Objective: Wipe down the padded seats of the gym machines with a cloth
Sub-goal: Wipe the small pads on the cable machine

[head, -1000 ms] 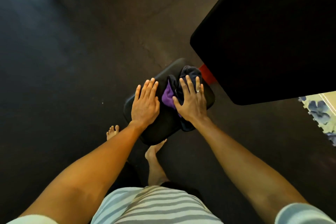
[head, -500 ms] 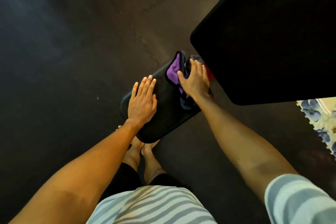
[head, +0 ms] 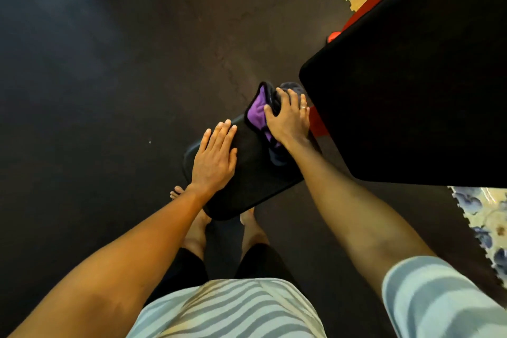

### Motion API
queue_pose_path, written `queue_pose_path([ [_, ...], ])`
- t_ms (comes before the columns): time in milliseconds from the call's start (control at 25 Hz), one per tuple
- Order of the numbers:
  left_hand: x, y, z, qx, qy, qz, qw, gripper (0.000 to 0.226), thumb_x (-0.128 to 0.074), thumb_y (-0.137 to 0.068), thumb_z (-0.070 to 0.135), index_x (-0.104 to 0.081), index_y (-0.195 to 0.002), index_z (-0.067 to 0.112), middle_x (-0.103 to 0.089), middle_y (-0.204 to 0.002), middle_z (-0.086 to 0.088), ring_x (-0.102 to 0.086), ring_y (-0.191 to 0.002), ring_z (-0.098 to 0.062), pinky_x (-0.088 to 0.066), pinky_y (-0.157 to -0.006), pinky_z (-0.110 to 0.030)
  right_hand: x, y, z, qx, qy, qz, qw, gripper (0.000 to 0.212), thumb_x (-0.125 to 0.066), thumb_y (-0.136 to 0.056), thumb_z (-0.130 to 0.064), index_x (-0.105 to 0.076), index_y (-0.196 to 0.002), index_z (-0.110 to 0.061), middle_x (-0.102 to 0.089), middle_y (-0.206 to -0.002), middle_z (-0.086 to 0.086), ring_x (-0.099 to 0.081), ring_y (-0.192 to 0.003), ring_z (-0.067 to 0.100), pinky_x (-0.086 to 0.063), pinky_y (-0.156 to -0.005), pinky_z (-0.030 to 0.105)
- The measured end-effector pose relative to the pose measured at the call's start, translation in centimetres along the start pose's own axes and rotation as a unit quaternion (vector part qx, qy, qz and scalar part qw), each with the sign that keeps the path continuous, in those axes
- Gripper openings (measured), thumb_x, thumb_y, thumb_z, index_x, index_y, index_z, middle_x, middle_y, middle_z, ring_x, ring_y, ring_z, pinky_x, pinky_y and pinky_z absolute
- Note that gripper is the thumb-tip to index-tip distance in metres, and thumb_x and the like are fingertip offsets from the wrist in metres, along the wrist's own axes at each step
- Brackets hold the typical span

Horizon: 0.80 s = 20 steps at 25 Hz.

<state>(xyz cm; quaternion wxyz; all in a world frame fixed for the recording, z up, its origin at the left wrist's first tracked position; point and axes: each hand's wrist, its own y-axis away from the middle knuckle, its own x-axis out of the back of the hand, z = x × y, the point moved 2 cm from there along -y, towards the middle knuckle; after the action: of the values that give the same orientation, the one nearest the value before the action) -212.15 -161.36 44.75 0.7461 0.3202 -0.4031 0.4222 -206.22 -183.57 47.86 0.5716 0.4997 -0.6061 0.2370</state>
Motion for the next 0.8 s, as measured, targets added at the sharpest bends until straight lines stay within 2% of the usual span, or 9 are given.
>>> queue_pose_path([
  [80,-0.3,0.2,0.2,0.031,0.001,0.018,0.999,0.057,-0.033,-0.107,0.033,-0.021,-0.161,0.016,-0.018,-0.168,-0.004,-0.01,-0.156,-0.017,-0.011,-0.128,-0.045,-0.5,-0.3,-1.9,0.056,0.041,-0.007,0.998,0.06,-0.051,-0.095,-0.057,-0.048,-0.148,-0.031,-0.034,-0.162,0.001,-0.015,-0.154,0.036,-0.011,-0.124,0.051],
  [160,-0.6,0.8,0.3,0.048,-0.013,0.033,0.998,0.057,-0.031,-0.107,0.033,-0.023,-0.16,0.015,-0.021,-0.168,-0.006,-0.014,-0.156,-0.019,-0.013,-0.127,-0.045,-1.9,2.5,-2.8,0.16,0.069,-0.014,0.985,0.06,-0.05,-0.092,-0.057,-0.053,-0.144,-0.03,-0.038,-0.16,0.001,-0.011,-0.156,0.035,-0.009,-0.125,0.056],
  [240,-0.6,1.0,0.4,0.067,-0.011,0.05,0.996,0.057,-0.03,-0.106,0.032,-0.028,-0.159,0.013,-0.026,-0.166,-0.009,-0.018,-0.155,-0.021,-0.013,-0.127,-0.044,-2.5,6.1,-1.9,0.248,0.06,-0.019,0.967,0.062,-0.051,-0.091,-0.055,-0.051,-0.147,-0.028,-0.037,-0.161,0.0,-0.011,-0.156,0.033,-0.011,-0.126,0.056],
  [320,-0.5,1.0,0.6,0.107,0.01,0.064,0.992,0.057,-0.031,-0.105,0.033,-0.029,-0.158,0.012,-0.028,-0.165,-0.009,-0.02,-0.155,-0.022,-0.012,-0.127,-0.044,-2.2,7.8,0.7,0.295,0.068,-0.031,0.952,0.065,-0.051,-0.093,-0.055,-0.044,-0.152,-0.03,-0.03,-0.165,-0.002,-0.009,-0.157,0.03,-0.012,-0.126,0.055],
  [400,-0.6,1.4,0.7,0.13,0.012,0.069,0.989,0.058,-0.03,-0.105,0.035,-0.028,-0.158,0.012,-0.027,-0.165,-0.009,-0.019,-0.155,-0.022,-0.01,-0.128,-0.043,-1.3,7.4,2.9,0.294,0.097,-0.018,0.951,0.067,-0.05,-0.093,-0.057,-0.041,-0.154,-0.032,-0.028,-0.166,-0.003,-0.011,-0.157,0.03,-0.016,-0.125,0.057],
  [480,-0.6,1.5,0.9,0.144,0.009,0.075,0.987,0.059,-0.03,-0.105,0.037,-0.027,-0.158,0.012,-0.026,-0.165,-0.009,-0.018,-0.155,-0.021,-0.008,-0.128,-0.042,-0.4,4.8,3.0,0.233,0.095,-0.009,0.968,0.068,-0.051,-0.091,-0.058,-0.041,-0.154,-0.033,-0.028,-0.166,-0.002,-0.01,-0.157,0.031,-0.015,-0.125,0.056],
  [600,-0.6,1.6,1.1,0.17,0.016,0.083,0.982,0.057,-0.033,-0.106,0.035,-0.026,-0.158,0.011,-0.026,-0.165,-0.009,-0.017,-0.155,-0.021,-0.007,-0.128,-0.042,0.0,0.8,-1.1,0.121,0.074,-0.038,0.989,0.063,-0.053,-0.092,-0.054,-0.046,-0.149,-0.031,-0.03,-0.164,0.001,-0.005,-0.157,0.034,-0.005,-0.126,0.056],
  [640,-0.7,1.7,1.2,0.177,0.015,0.086,0.98,0.058,-0.032,-0.106,0.036,-0.026,-0.158,0.011,-0.026,-0.165,-0.01,-0.017,-0.155,-0.022,-0.007,-0.128,-0.042,-0.2,0.3,-2.9,0.128,0.088,-0.059,0.986,0.06,-0.053,-0.091,-0.053,-0.049,-0.146,-0.031,-0.034,-0.162,0.001,-0.005,-0.156,0.034,-0.001,-0.126,0.056],
  [800,-0.9,2.3,1.4,0.214,0.0,0.105,0.971,0.06,-0.026,-0.104,0.036,-0.03,-0.156,0.006,-0.03,-0.163,-0.013,-0.021,-0.154,-0.024,-0.009,-0.128,-0.043,-2.0,2.2,-7.3,0.324,0.143,-0.156,0.922,0.055,-0.054,-0.092,-0.05,-0.052,-0.143,-0.029,-0.046,-0.154,-0.001,-0.019,-0.154,0.027,-0.002,-0.126,0.054],
])
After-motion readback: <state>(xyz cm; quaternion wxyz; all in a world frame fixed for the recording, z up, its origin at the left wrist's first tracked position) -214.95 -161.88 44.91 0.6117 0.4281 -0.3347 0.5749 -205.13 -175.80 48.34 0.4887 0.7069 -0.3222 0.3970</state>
